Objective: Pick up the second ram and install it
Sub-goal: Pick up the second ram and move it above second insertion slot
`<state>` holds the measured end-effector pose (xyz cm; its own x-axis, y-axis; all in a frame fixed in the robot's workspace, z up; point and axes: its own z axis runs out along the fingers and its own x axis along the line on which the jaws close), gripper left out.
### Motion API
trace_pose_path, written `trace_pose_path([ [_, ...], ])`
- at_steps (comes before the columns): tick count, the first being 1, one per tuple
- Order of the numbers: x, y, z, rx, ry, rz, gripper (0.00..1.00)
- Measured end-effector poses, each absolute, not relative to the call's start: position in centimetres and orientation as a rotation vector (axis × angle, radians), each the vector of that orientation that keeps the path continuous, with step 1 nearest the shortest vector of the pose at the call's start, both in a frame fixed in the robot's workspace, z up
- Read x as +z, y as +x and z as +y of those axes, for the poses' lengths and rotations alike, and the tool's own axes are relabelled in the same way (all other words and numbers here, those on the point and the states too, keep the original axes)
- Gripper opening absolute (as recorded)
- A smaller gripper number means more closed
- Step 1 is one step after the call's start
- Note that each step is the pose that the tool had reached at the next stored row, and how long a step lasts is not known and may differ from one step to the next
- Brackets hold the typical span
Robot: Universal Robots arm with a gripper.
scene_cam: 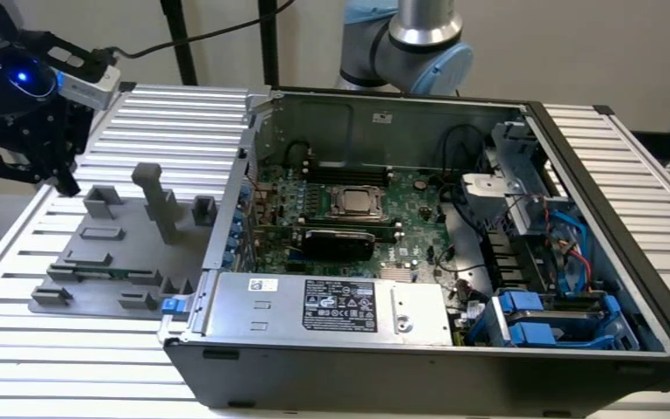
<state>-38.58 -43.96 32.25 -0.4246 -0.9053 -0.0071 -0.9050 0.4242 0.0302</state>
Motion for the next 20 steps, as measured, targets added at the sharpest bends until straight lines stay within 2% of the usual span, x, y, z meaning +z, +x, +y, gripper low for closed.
trace_pose_path([
  [20, 30.7, -38.6, -44.1, -0.042, 2.08, -2.335, 0.11],
])
